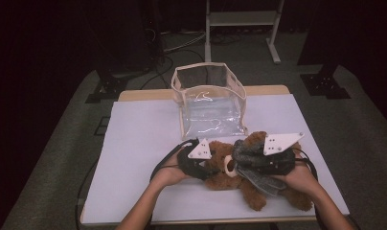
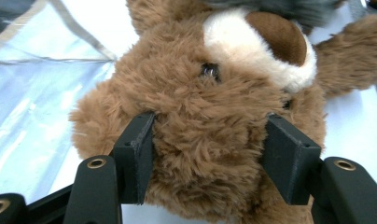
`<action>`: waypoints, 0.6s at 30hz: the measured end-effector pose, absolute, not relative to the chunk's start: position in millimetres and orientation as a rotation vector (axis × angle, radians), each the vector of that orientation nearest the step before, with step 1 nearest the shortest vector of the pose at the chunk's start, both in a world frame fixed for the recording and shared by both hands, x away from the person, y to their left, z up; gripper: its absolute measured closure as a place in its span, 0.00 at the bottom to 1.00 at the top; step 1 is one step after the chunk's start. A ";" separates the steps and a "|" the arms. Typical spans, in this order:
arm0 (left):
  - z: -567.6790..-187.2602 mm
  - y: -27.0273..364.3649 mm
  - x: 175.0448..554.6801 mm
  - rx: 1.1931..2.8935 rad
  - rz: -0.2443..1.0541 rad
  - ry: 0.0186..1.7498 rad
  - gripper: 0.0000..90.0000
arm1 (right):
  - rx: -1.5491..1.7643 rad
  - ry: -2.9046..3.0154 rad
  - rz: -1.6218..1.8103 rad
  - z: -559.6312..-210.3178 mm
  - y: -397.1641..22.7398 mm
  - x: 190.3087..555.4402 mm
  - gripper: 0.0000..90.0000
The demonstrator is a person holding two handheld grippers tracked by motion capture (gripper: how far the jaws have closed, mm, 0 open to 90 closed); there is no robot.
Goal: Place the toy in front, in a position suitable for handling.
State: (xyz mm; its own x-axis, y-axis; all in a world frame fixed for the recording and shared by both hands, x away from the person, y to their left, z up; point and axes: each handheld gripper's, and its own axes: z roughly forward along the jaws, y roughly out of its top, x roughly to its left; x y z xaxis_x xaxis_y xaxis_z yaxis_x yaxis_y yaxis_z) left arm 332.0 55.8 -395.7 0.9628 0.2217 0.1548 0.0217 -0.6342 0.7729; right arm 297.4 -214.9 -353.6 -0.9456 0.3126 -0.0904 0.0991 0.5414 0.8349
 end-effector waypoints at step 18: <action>-392.9 50.8 331.4 2.289 0.329 0.099 0.47 | 0.348 2.513 1.263 -360.3 -212.6 301.4 0.79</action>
State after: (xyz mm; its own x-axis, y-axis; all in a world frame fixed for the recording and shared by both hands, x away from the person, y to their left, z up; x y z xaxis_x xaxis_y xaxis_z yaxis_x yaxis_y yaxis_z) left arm 331.4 50.8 -392.9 0.9630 0.1756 0.2044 -0.0336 -0.6742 0.7377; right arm 301.4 -212.6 -360.3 -0.9235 0.3479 -0.1619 0.0778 0.5828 0.8089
